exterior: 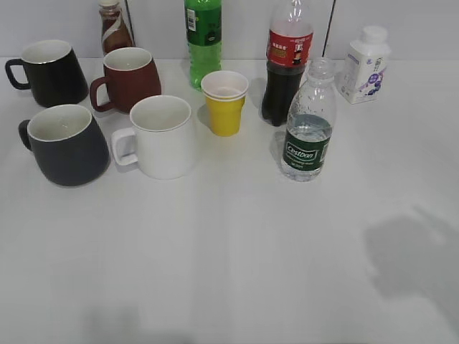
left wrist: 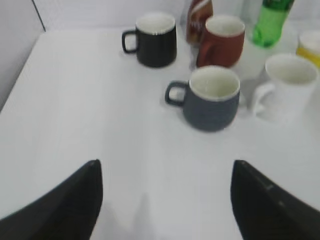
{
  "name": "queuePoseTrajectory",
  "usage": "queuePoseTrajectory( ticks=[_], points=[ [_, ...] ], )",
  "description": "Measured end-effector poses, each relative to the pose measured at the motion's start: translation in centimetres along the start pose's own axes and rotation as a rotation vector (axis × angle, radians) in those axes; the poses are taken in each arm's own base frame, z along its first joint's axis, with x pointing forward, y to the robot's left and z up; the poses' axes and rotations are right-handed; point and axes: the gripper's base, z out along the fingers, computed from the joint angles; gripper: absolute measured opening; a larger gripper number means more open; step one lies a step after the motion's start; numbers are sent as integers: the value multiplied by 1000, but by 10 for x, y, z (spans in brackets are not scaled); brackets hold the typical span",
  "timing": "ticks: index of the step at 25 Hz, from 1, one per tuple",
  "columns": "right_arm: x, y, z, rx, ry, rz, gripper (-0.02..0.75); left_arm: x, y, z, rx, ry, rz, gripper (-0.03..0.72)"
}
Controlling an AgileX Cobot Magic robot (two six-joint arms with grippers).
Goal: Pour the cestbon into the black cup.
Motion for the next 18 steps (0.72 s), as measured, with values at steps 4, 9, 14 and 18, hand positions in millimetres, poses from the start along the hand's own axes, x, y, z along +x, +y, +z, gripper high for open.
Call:
queuePoseTrajectory(
  ticks=[4,9,14,18],
  points=[
    [31,0,-37,-16,186,23,657,22,1,-24,-1,23,7,608],
    [71,0,-58,-18,310,31,630,45,1,-29,-4,67,10,603],
    [84,0,-64,-19,272,33,617,60,2,-12,-5,118,11,583],
    [86,1,-58,-17,240,29,602,62,2,-6,-12,105,16,582]
  ],
)
